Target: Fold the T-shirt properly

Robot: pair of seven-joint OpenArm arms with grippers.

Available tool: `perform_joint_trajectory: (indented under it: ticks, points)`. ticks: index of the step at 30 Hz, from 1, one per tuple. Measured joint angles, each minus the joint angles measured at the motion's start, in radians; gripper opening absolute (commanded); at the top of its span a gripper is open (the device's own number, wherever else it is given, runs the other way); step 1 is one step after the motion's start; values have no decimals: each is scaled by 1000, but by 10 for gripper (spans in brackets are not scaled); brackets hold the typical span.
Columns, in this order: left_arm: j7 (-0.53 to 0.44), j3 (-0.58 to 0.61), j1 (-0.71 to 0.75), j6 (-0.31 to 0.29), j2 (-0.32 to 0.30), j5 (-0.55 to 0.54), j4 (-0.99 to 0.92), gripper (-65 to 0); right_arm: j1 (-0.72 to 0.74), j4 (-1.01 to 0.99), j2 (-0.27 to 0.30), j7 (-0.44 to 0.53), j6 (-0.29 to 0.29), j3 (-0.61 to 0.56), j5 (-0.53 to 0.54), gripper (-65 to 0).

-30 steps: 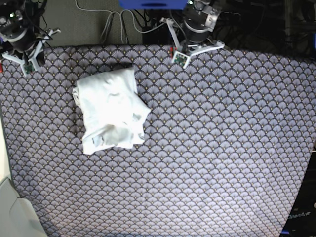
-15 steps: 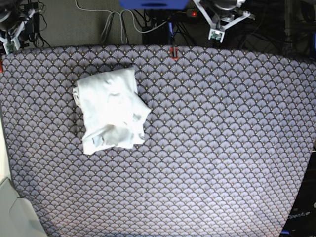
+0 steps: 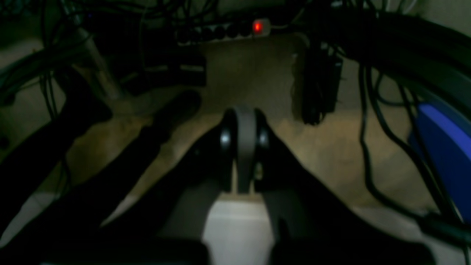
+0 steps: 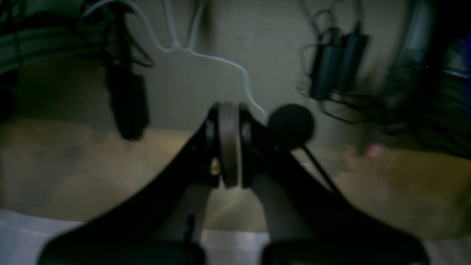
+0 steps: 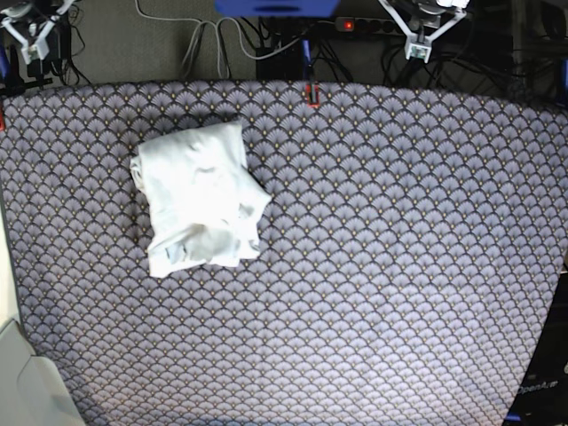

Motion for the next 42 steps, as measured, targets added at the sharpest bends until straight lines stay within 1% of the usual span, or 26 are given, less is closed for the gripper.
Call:
perform_joint_trajectory:
  ticks: [2, 3, 6, 7, 8, 10, 11, 12, 13, 14, 16, 18, 20, 21, 22, 23, 25, 28, 31, 35, 38, 40, 42]
  points:
    - [-27, 0, -18, 2, 0, 0, -84, -646, 19, -74, 3, 54, -1, -34, 3, -650]
    - [-57, 1, -23, 1, 0, 0, -122, -646, 30, -114, 8, 69, -2, -56, 3, -650]
    - [-158, 1, -69, 2, 5, -3, -291, -646, 73, -272, 31, 189, 0, -154, 1, -650]
    - [-187, 1, -97, 0, 5, -3, -357, -646, 98, -330, 35, 211, 3, -180, 8, -650]
    - [-204, 1, -121, 0, 8, 2, -415, -646, 130, -393, 33, 242, -5, -201, -8, -650]
    - [-289, 1, -166, 4, 17, 1, -545, -646, 193, -531, 37, 328, -4, -256, 3, -650]
    - [-316, 1, -204, 3, 18, 3, -623, -646, 229, -600, 42, 357, -2, -286, 2, -650]
    - [-362, 2, -235, 6, 19, 0, -699, -646, 265, -671, 47, 403, -2, -316, -2, -650]
    - [-430, 1, -267, 9, 20, 0, -787, -646, 305, -748, 49, 446, -5, -343, 5, -650]
    - [-463, 1, -307, 13, 21, 1, -877, -646, 340, -817, 50, 486, -24, -375, 0, -650]
    - [-569, 1, -396, 13, 21, 2, -1077, -646, 403, -946, 46, 582, -98, -449, 3, -650]
    - [-650, -1, -479, 13, 27, 4, -1275, -646, 446, -1046, 40, 665, -161, -514, -1, -650]
    - [-736, -1, -554, 19, 39, 3, -1439, -646, 478, -1117, 23, 731, -262, -578, 5, -650]
    - [-803, -1, -587, 10, 41, 1, -1511, -646, 491, -1147, 11, 758, -291, -613, 6, -650]
    - [-841, -1, -613, 3, 43, 5, -1565, -646, 499, -1163, -2, 770, -319, -639, 3, -650]
    - [-885, -1, -640, 10, 45, 4, -1616, -646, 510, -1177, -21, 780, -362, -663, -2, -650]
    - [-948, -4, -658, 13, 43, 4, -1620, -646, 531, -1191, -54, 786, -430, -699, -2, -650]
    - [-966, -5, -671, 13, 39, 0, -1617, -646, 547, -1182, -90, 806, -531, -726, -1, -650]
    - [-965, -3, -663, 13, 39, 1, -1608, -646, 548, -1182, -117, 800, -606, -729, -1, -650]
    - [-954, -3, -656, 13, 38, 1, -1580, -646, 555, -1191, -129, 790, -721, -729, -1, -650]
    - [-952, -3, -684, 13, 38, 4, -1584, -646, 563, -1191, -142, 790, -817, -729, 0, -650]
    - [-958, 3, -696, 13, 38, 7, -1580, -646, 569, -1204, -161, 798, -844, -729, -2, -650]
    - [-964, 19, -699, 13, 38, 38, -1579, -646, 568, -1222, -182, 801, -863, -729, -2, -650]
